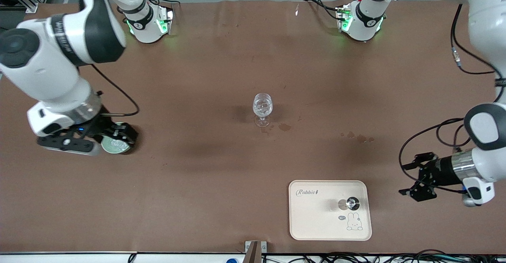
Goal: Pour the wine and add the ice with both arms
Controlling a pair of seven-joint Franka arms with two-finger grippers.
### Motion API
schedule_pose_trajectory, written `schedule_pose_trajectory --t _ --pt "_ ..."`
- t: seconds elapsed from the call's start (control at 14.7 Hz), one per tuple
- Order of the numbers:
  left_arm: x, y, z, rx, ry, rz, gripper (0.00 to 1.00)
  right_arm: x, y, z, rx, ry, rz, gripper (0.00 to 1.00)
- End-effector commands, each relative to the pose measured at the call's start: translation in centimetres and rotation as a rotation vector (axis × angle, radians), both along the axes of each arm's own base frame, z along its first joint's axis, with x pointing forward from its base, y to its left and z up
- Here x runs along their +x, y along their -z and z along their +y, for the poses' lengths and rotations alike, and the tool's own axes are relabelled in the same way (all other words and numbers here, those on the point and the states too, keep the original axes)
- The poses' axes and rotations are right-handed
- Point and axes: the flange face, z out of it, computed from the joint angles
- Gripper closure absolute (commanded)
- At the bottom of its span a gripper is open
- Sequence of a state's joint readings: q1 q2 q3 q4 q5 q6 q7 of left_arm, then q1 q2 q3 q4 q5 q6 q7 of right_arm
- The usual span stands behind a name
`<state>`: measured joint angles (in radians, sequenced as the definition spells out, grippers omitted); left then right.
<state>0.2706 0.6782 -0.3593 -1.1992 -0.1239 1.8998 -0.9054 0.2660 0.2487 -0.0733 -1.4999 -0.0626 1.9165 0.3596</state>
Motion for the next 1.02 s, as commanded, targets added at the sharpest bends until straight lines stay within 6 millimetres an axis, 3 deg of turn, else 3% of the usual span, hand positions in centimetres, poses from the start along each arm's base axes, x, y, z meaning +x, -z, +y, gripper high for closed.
schedule_pose_trajectory --t 0.0,0.14,0.34,0.48,0.82,0.95 --pt "-3.1 -6.0 -0.7 0.155 0.191 -0.029 0.0 -3.9 -1.1 -3.9 -0.017 -0.045 0.014 0.0" --pt "-4.7 -10.0 -1.3 0.25 0.302 -0.058 0.0 -5.7 -2.0 -7.5 -0.025 -0.06 0.014 0.0" --pt "-7.6 -16.0 -1.8 0.346 0.462 -0.097 0.0 -7.8 -3.6 -10.3 -0.035 -0.082 0.046 0.0" --pt "-9.3 -18.8 -1.8 0.372 0.57 -0.117 0.0 -9.3 -5.2 -10.8 -0.035 -0.077 0.074 0.0" --pt "-16.0 -21.8 -0.5 0.413 0.744 -0.085 0.0 -10.0 -11.3 -13.0 -0.041 -0.115 0.078 0.0" --pt "-18.7 -21.9 -0.9 0.39 0.745 -0.076 0.0 -10.5 -11.8 -14.6 -0.031 -0.107 0.106 0.0"
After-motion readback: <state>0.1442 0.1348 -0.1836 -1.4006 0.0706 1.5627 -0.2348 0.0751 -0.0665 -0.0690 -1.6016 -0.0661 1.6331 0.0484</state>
